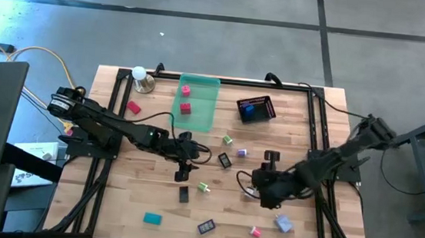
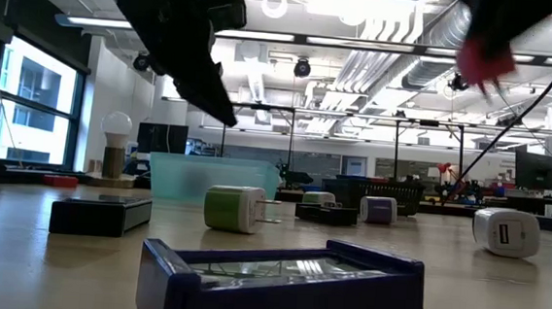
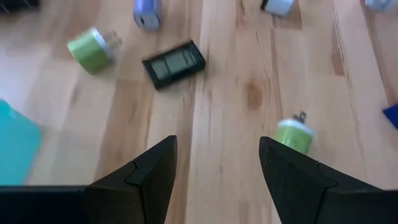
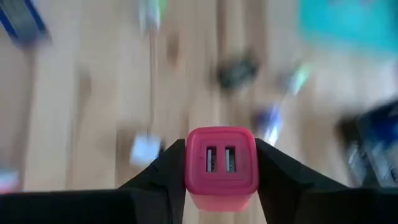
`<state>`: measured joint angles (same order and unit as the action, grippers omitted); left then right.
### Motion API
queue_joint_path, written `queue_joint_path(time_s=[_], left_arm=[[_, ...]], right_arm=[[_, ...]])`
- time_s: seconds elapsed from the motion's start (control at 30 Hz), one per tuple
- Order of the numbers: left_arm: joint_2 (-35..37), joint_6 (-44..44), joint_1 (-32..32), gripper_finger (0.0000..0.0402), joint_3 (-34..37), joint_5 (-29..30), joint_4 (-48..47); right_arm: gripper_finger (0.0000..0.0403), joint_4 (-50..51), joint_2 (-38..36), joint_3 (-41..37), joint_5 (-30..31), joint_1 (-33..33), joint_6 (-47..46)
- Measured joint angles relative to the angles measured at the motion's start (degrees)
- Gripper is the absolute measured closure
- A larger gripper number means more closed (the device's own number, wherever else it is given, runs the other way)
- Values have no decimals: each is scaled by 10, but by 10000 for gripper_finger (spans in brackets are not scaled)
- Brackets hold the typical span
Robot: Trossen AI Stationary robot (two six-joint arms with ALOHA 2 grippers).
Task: Pick & Place Office items
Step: Put the pink charger adapter into the green bin
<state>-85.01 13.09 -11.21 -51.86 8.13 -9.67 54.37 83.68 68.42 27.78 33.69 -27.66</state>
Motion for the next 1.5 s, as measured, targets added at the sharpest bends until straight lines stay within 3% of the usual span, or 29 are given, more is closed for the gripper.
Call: queue_joint_path(time_s=[0.17, 0.43, 0.53, 0.67, 0.83, 0.9, 1.0, 1.13, 1.27, 1.5], left_arm=[[0, -46, -28, 182, 0, 47, 66], [0, -156, -94, 182, 0, 151, 153], [0, -207, -126, 182, 0, 187, 179], [0, -290, -175, 182, 0, 279, 219], [0, -466, -235, 182, 0, 462, 296], [-1, -545, -251, 182, 0, 501, 357], [-1, -632, -262, 182, 0, 496, 427], [-1, -659, -252, 182, 0, 460, 459], [-2, -633, -229, 182, 0, 431, 459], [-2, -542, -181, 182, 0, 413, 462]], right_arm=[[266, -123, -28, 0, 116, 44, 95], [266, -323, -29, -50, 171, 66, 242], [266, -438, -46, -99, 173, 65, 290], [266, -648, -69, -177, 167, 66, 373], [266, -983, -83, -271, 82, 45, 441], [266, -1081, -82, -304, 33, 31, 443], [266, -1182, -82, -339, -53, -2, 417], [266, -1254, -80, -361, -133, -48, 351], [266, -1289, -63, -361, -188, -79, 313], [266, -1326, -34, -361, -206, -93, 304]])
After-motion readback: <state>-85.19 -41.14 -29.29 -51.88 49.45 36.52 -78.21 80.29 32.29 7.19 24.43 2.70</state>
